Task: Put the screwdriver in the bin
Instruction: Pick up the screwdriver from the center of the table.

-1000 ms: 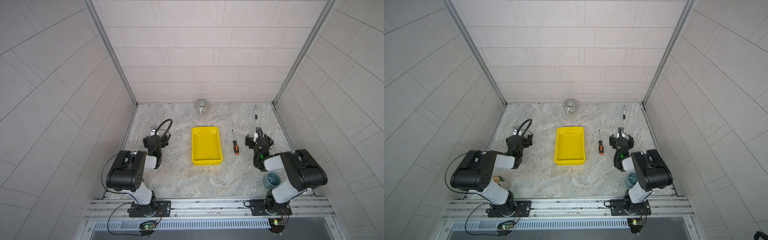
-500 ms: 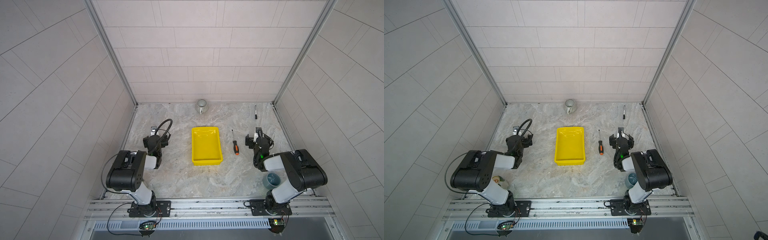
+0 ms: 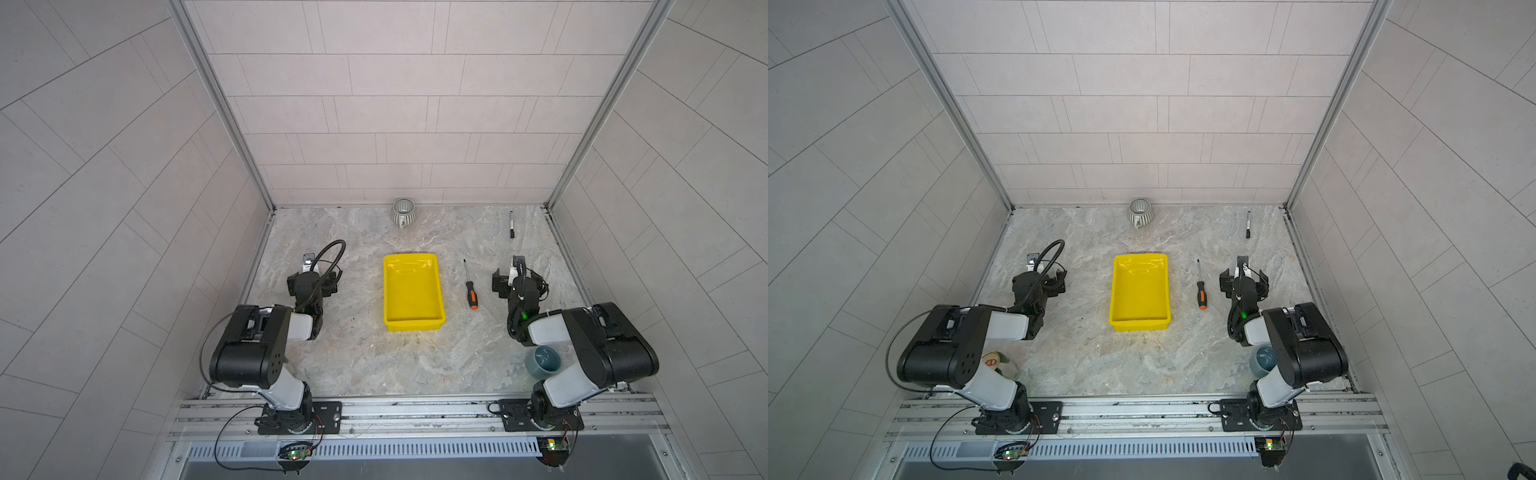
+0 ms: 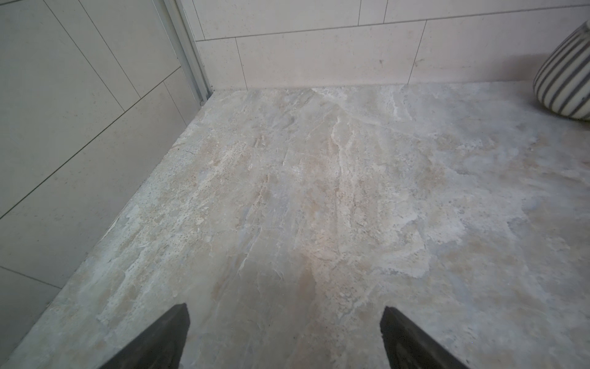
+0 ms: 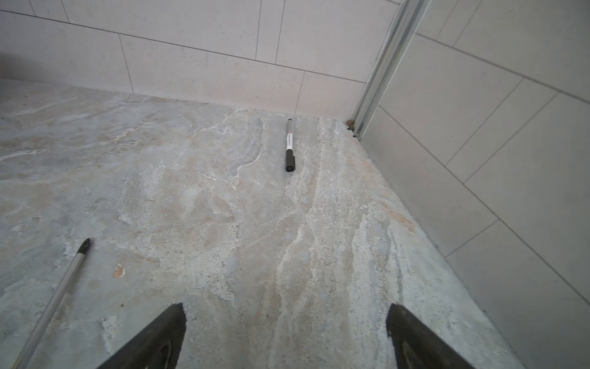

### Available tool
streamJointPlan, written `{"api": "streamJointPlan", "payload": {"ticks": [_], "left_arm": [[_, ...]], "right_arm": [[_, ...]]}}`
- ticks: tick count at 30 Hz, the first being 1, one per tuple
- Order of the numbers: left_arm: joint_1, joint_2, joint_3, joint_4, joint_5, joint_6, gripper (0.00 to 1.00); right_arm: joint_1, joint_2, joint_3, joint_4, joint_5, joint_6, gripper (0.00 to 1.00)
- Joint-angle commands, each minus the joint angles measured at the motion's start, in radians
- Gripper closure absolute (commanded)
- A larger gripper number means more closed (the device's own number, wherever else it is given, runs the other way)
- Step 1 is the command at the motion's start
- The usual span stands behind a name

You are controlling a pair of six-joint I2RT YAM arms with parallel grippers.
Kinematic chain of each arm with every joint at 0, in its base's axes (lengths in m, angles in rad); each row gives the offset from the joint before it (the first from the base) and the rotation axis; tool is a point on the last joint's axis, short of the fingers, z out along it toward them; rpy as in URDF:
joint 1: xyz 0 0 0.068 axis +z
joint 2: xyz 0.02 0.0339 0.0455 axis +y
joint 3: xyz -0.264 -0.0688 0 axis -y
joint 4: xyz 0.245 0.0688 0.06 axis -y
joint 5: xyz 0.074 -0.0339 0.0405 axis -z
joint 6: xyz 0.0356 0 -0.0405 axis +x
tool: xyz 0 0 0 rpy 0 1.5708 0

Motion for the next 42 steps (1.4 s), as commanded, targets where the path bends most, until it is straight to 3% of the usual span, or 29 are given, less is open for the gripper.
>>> {"api": "streamJointPlan", "payload": {"ticks": [1, 4, 6, 8, 9, 12, 14, 17, 22, 31, 38, 42], "left_arm": [[-0.067, -0.213, 0.118, -0.336, -0.031, -0.015, 0.0], [-0.196, -0.324, 0.257, -0.677, -0.123, -0.055, 0.0], [-0.318, -0.376, 0.314, -0.856, -0.193, -0.094, 0.0], [-0.363, -0.427, 0.305, -0.948, -0.142, -0.21, 0.0], [-0.363, -0.453, 0.293, -0.998, -0.092, -0.288, 0.0], [-0.362, -0.504, 0.261, -1.113, 0.04, -0.331, 0.0], [-0.36, -0.524, 0.242, -1.098, 0.08, -0.33, 0.0], [-0.358, -0.519, 0.248, -1.097, 0.023, -0.329, 0.0], [-0.359, -0.457, 0.297, -1.172, 0.006, -0.36, 0.0], [-0.358, -0.379, 0.365, -1.295, -0.13, -0.407, 0.0], [-0.35, -0.318, 0.441, -1.298, -0.145, -0.397, 0.0], [-0.217, -0.256, 0.474, -1.265, -0.092, -0.432, 0.0]], "right_arm": [[0.083, -0.195, 0.01, -0.175, 0.177, -0.014, 0.01], [0.165, -0.404, 0.154, -0.667, 0.26, 0.079, 0.01], [0.171, -0.494, 0.305, -1.1, 0.272, 0.327, 0.01], [0.17, -0.544, 0.358, -1.408, 0.27, 0.61, 0.01], [0.168, -0.565, 0.306, -1.448, 0.284, 0.678, 0.01], [0.123, -0.611, 0.139, -1.312, 0.189, 0.627, 0.01], [0.114, -0.649, 0.146, -1.308, 0.105, 0.589, 0.02], [0.121, -0.714, 0.069, -1.193, 0.059, 0.54, 0.03], [0.141, -0.764, 0.056, -1.205, 0.057, 0.535, 0.03], [0.211, -0.769, 0.049, -1.179, 0.083, 0.51, 0.01], [0.272, -0.634, 0.19, -1.287, 0.102, 0.51, 0.01], [0.272, -0.45, 0.364, -1.344, 0.09, 0.476, 0.01]]}}
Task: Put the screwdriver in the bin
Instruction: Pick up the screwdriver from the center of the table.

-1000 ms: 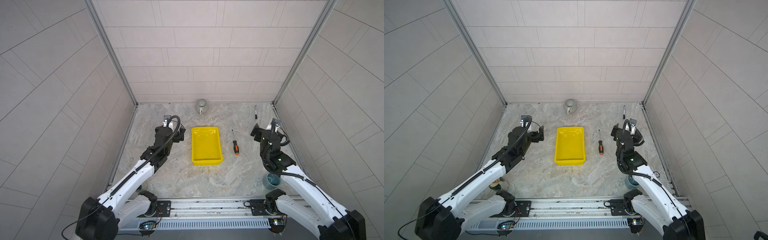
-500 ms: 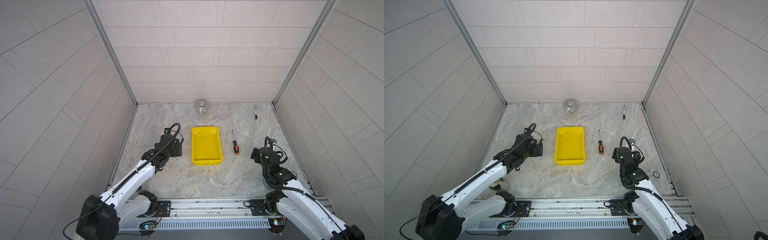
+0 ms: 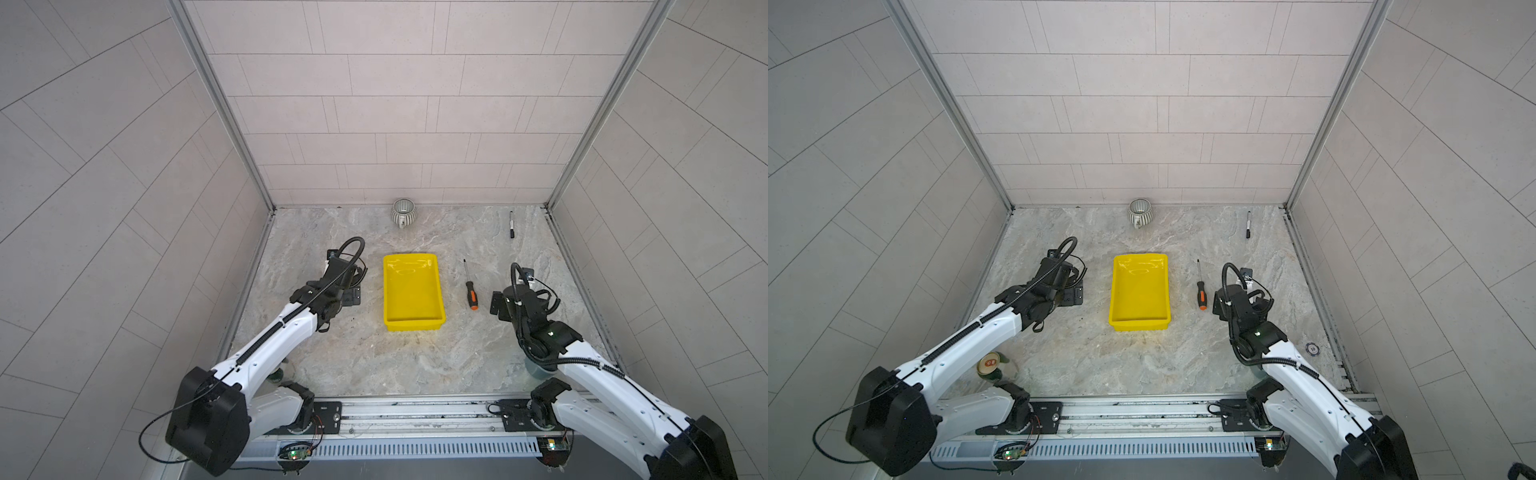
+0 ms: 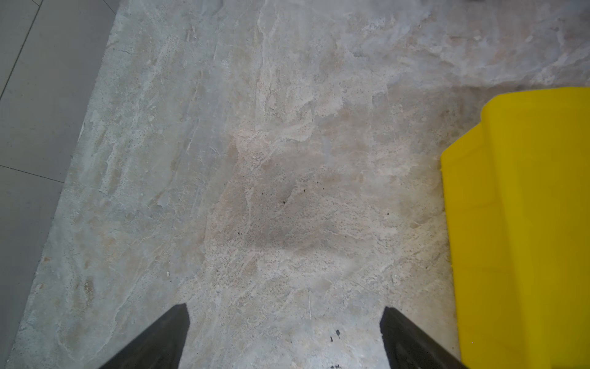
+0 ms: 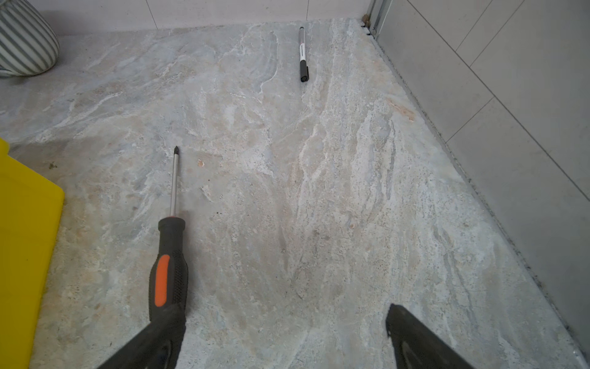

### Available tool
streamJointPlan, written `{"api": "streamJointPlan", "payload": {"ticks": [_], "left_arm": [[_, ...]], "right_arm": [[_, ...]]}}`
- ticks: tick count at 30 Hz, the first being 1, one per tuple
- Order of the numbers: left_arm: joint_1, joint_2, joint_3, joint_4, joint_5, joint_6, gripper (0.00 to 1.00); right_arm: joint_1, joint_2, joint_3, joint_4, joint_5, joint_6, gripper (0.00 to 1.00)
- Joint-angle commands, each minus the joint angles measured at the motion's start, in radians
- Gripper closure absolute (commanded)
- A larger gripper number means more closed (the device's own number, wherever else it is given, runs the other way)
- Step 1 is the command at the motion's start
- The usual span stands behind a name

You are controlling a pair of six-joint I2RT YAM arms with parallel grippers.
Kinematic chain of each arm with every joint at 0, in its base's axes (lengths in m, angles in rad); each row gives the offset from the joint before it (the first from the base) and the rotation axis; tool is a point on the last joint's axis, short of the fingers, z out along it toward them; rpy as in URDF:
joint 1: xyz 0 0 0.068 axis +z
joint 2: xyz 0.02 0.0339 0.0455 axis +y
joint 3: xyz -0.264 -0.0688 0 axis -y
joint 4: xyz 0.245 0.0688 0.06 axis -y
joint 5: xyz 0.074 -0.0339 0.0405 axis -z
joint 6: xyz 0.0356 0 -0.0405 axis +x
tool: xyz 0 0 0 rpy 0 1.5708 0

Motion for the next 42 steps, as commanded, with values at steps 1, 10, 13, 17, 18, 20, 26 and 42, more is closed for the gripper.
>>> {"api": "streamJointPlan", "payload": {"ticks": [1, 10, 13, 17, 18, 20, 26, 42], "left_arm": [[0.134, 0.037, 0.044, 0.0, 0.053, -0.039, 0.0], [0.31, 0.006, -0.054, 0.077, 0.18, -0.067, 0.0], [0.309, -0.035, -0.066, 0.076, 0.211, -0.049, 0.0], [0.308, -0.092, -0.074, 0.08, 0.218, -0.065, 0.0], [0.308, -0.107, -0.079, 0.087, 0.225, -0.086, 0.0], [0.304, -0.13, -0.103, 0.131, 0.279, -0.119, 0.0], [0.112, -0.104, -0.086, 0.16, 0.185, -0.113, 0.0], [0.079, -0.045, -0.039, 0.061, -0.016, -0.164, 0.08]], "right_arm": [[0.004, 0.119, 0.13, -0.067, 0.013, -0.021, 0.01], [-0.055, 0.536, 0.482, -0.288, -0.368, 0.043, 0.08], [-0.053, 0.638, 0.548, -0.345, -0.407, 0.037, 0.19], [-0.053, 0.678, 0.551, -0.346, -0.43, 0.025, 0.3], [-0.053, 0.678, 0.544, -0.341, -0.43, 0.021, 0.31], [-0.054, 0.683, 0.533, -0.336, -0.422, 0.017, 0.32], [-0.055, 0.725, 0.527, -0.327, -0.449, 0.003, 0.34], [-0.055, 0.819, 0.517, -0.285, -0.463, -0.039, 0.36]]}}
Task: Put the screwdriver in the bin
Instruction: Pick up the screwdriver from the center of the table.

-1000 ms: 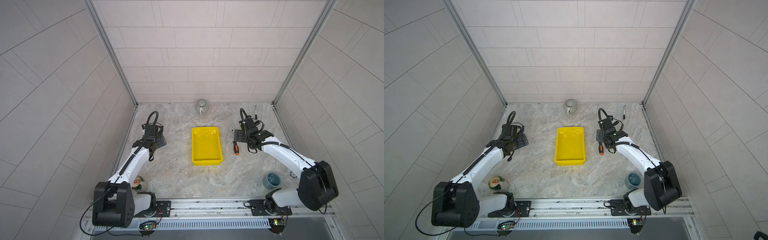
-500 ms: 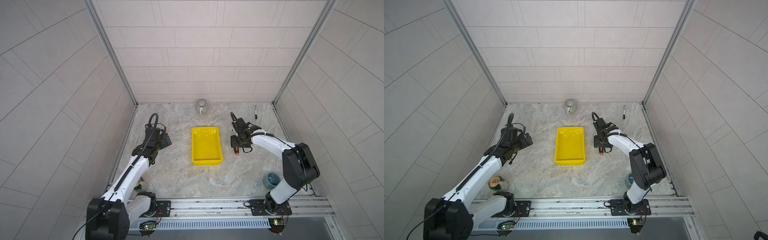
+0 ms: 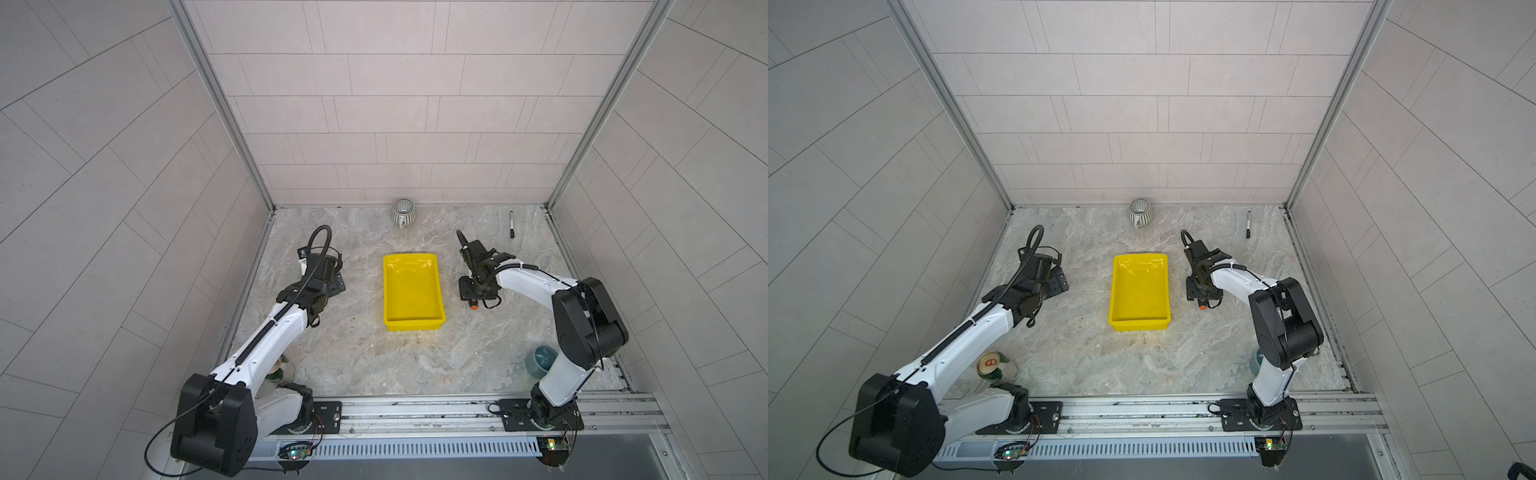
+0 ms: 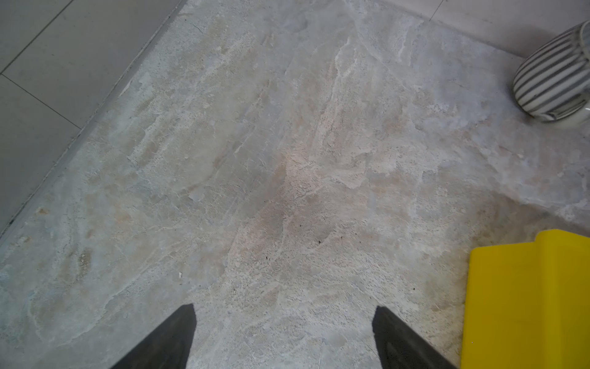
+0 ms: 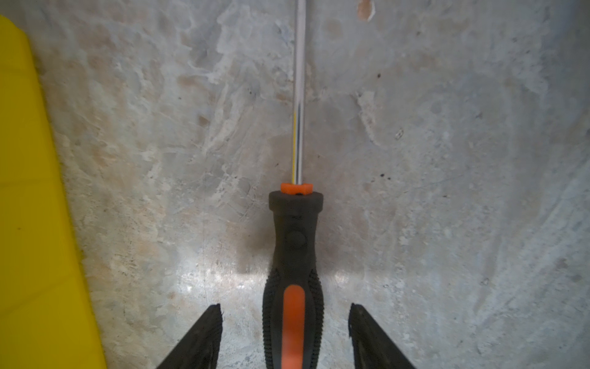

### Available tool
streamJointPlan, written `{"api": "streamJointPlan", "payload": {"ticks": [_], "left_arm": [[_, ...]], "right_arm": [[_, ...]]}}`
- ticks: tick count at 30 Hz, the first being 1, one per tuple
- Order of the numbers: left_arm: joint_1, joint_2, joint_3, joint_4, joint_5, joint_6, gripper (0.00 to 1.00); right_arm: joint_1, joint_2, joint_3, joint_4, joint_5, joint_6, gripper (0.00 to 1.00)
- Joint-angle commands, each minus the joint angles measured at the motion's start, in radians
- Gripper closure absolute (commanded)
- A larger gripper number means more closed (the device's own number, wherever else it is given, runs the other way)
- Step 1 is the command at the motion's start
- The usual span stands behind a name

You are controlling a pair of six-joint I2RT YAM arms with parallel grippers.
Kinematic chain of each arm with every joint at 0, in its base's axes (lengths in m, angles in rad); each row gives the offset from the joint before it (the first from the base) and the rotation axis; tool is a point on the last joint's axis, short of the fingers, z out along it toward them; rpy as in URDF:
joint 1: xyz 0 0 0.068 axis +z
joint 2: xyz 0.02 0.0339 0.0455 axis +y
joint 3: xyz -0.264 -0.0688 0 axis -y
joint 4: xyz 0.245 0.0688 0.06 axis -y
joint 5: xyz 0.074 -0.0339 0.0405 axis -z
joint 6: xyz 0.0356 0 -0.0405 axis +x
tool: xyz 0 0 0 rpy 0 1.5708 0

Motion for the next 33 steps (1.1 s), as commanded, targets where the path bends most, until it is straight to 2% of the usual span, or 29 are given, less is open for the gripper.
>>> {"api": "streamJointPlan", "payload": {"ticks": [1, 4, 7, 11, 14, 18, 22, 24, 27, 28, 31, 33], "left_arm": [[-0.049, -0.009, 0.022, -0.035, -0.078, -0.003, 0.08], [-0.093, -0.048, -0.002, -0.024, -0.145, -0.029, 0.06], [-0.093, -0.107, -0.06, 0.038, -0.162, -0.044, 0.02], [-0.087, -0.163, -0.143, 0.089, -0.082, -0.075, 0.0], [-0.096, -0.149, -0.214, 0.193, 0.064, -0.057, 0.0], [-0.147, -0.086, -0.169, 0.049, -0.004, 0.011, 0.0], [-0.152, -0.057, -0.159, 0.06, 0.076, 0.041, 0.04], [-0.152, -0.071, -0.162, 0.059, 0.087, 0.047, 0.06], [-0.151, -0.123, -0.163, 0.026, 0.061, 0.04, 0.06], [-0.153, -0.144, -0.155, 0.006, 0.047, 0.042, 0.01], [-0.153, -0.196, -0.129, -0.133, -0.111, -0.023, 0.0], [-0.154, -0.237, -0.195, -0.076, -0.121, -0.012, 0.0]], "right_arm": [[-0.002, 0.041, -0.002, -0.001, 0.004, -0.011, 0.37], [-0.003, 0.051, -0.007, 0.009, 0.015, -0.013, 0.39], [-0.003, 0.053, -0.014, 0.02, 0.017, -0.013, 0.42], [-0.003, 0.055, -0.02, 0.027, 0.025, -0.016, 0.45], [-0.003, 0.05, -0.033, 0.032, 0.023, -0.01, 0.55], [-0.003, -0.009, -0.089, 0.044, 0.023, 0.005, 0.7], [-0.003, -0.097, -0.082, -0.013, 0.047, 0.016, 0.82], [0.001, -0.147, -0.034, -0.082, 0.063, 0.017, 0.92], [0.036, -0.24, 0.029, -0.136, 0.064, 0.05, 0.95], [0.059, -0.269, 0.046, -0.142, 0.061, 0.069, 0.95], [0.141, -0.319, 0.09, -0.145, 0.071, 0.147, 0.96], [0.205, -0.324, 0.104, -0.096, 0.083, 0.195, 0.96]]}}
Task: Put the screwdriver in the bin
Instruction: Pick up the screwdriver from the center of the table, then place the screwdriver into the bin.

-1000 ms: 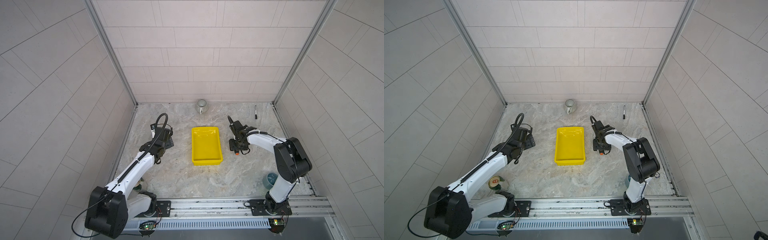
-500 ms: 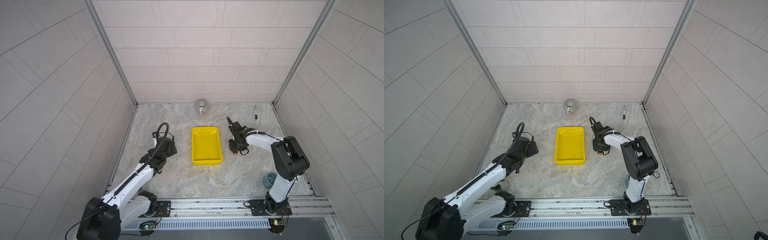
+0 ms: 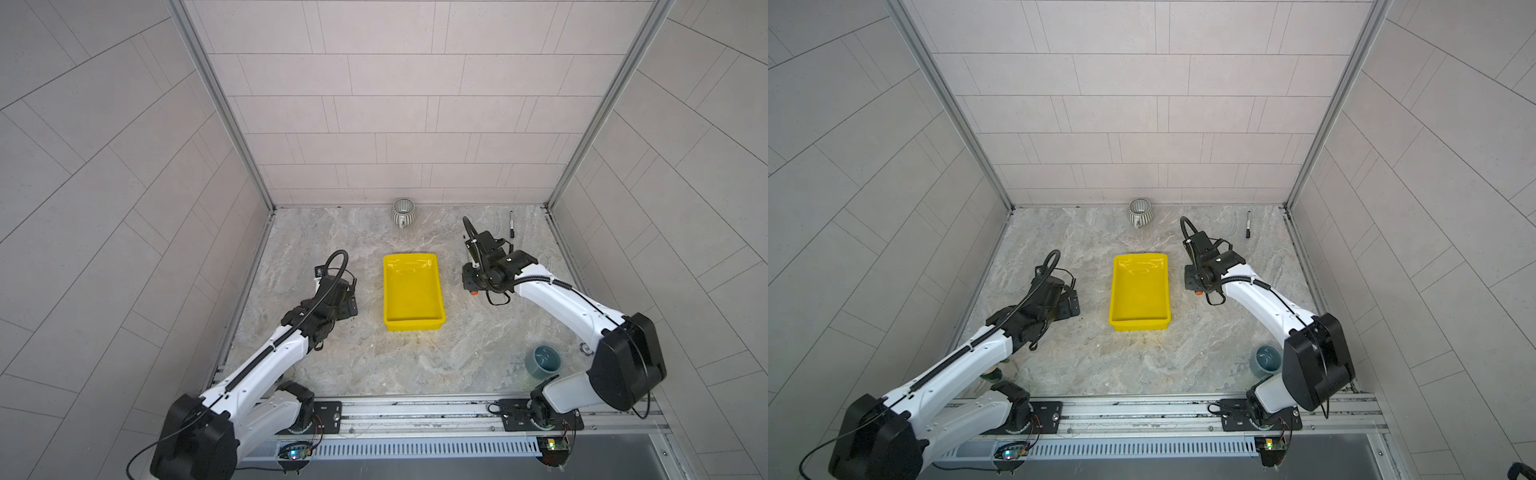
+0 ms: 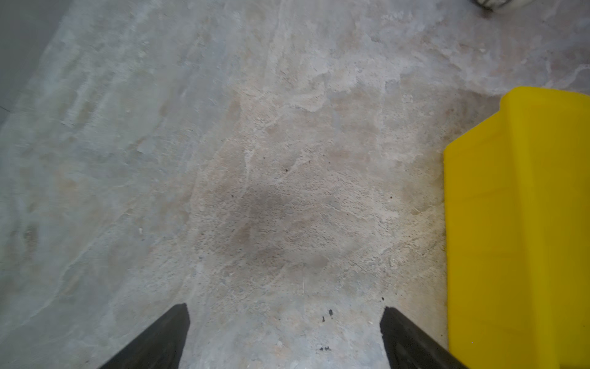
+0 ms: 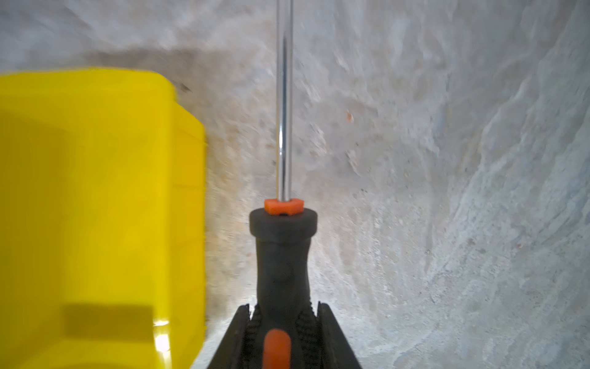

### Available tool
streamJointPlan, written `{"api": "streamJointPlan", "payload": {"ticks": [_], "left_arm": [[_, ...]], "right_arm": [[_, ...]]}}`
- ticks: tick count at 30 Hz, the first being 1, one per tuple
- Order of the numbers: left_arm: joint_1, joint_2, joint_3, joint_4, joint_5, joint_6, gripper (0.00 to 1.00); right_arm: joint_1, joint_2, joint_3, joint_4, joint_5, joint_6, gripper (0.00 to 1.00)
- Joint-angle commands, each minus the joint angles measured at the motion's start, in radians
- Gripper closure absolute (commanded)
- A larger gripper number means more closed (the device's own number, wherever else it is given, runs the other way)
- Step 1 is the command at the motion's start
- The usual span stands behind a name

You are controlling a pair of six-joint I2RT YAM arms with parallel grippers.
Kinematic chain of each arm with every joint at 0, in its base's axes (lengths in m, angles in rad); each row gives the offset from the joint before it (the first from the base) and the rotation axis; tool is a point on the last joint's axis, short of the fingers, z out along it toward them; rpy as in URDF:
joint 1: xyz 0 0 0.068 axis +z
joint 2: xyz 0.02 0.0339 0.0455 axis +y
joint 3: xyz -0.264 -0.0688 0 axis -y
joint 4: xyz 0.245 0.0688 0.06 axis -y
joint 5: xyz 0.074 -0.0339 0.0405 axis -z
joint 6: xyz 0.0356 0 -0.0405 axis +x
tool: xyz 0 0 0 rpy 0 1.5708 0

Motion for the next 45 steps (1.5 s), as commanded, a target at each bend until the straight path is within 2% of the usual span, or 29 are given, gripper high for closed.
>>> {"api": "streamJointPlan", "payload": {"ticks": [1, 4, 7, 12, 21, 37, 43, 45], "left_arm": [[-0.001, -0.065, -0.082, 0.021, -0.087, -0.029, 0.0], [0.001, -0.112, -0.101, 0.043, -0.03, -0.011, 0.0], [0.001, -0.142, -0.115, 0.032, -0.048, -0.022, 0.0], [0.001, -0.157, -0.125, 0.031, -0.052, -0.024, 0.0], [0.001, -0.102, -0.105, 0.039, -0.034, -0.017, 0.0], [0.001, -0.122, -0.113, 0.047, -0.05, -0.018, 0.0], [0.001, -0.09, -0.098, 0.042, -0.047, -0.016, 0.0], [0.001, -0.085, -0.096, 0.043, -0.046, -0.013, 0.0]], "right_arm": [[0.096, -0.004, 0.022, 0.023, 0.029, 0.128, 0.96], [0.199, 0.045, 0.032, 0.136, 0.018, 0.232, 0.97], [0.29, 0.132, 0.034, 0.271, 0.001, 0.3, 0.96], [0.344, 0.285, 0.083, 0.343, -0.062, 0.365, 0.96], [0.364, 0.36, 0.067, 0.399, -0.081, 0.409, 0.96], [0.363, 0.457, 0.086, 0.408, -0.087, 0.429, 0.94], [0.351, 0.5, 0.107, 0.4, -0.101, 0.428, 0.89], [0.349, 0.503, 0.118, 0.394, -0.103, 0.425, 0.84]]}}
